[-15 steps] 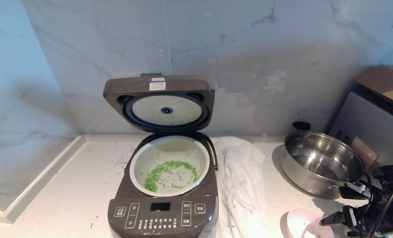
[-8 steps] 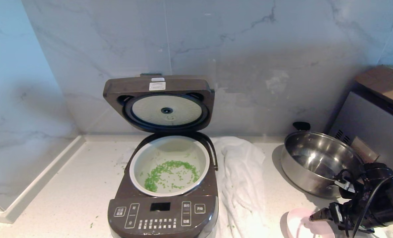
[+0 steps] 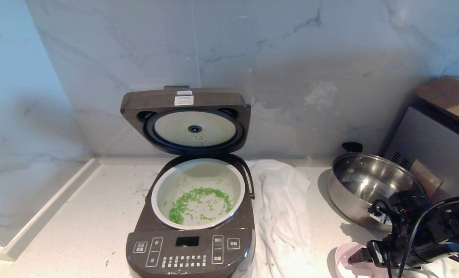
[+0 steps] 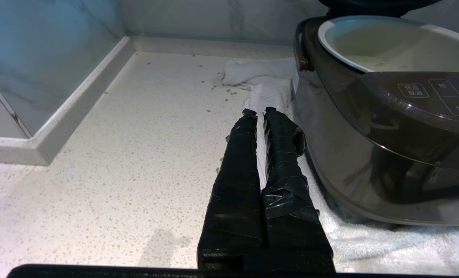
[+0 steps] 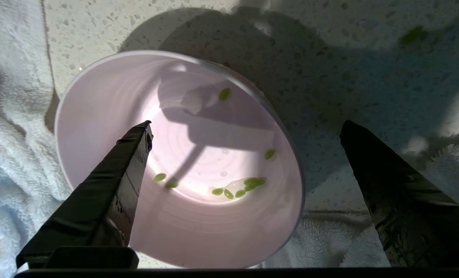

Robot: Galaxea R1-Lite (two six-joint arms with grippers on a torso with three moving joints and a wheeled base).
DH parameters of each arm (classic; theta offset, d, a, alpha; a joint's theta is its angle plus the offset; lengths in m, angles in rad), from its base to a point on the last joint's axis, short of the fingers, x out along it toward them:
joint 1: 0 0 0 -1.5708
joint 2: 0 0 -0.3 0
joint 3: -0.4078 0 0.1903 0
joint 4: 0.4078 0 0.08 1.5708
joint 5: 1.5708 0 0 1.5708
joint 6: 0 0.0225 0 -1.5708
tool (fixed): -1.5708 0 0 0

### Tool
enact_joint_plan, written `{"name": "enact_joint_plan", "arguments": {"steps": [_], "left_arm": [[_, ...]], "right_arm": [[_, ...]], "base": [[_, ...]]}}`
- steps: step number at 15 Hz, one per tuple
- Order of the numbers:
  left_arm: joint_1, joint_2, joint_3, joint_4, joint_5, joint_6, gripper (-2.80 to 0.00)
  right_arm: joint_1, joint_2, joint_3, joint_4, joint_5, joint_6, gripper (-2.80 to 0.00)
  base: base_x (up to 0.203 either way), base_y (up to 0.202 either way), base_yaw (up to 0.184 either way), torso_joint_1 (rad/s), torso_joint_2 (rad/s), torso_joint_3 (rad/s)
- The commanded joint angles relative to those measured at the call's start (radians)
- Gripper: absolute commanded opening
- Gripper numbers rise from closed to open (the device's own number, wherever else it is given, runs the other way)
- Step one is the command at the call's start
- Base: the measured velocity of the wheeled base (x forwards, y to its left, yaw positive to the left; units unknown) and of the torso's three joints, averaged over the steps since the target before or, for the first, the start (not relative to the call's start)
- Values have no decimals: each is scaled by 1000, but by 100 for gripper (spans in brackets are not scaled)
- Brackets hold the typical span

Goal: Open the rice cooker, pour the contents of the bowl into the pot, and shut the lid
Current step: Pick up the bowl on the table

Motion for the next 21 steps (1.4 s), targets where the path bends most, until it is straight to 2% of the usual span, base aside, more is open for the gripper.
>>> {"name": "enact_joint_plan", "arguments": {"steps": [1,4,5,17,21], "left_arm": [[0,0,0,0,0,0,-280],[0,0,0,0,0,0,-280],[0,0,0,0,0,0,-280],[0,0,0,0,0,0,-280],[0,0,0,0,0,0,-280]], "right_arm": [[15,23,-4,-1,-2,-1,0],[19,29,-4,-1,-6,0,0],[21,30,-4,-1,-12,-1,-280],[24,34,-3,-1,-27,5,-280],[23,-54,2,20,-17,48,-280]], "base": [[0,0,0,0,0,0],[0,0,0,0,0,0],[0,0,0,0,0,0],[0,0,0,0,0,0],[0,0,0,0,0,0]]}}
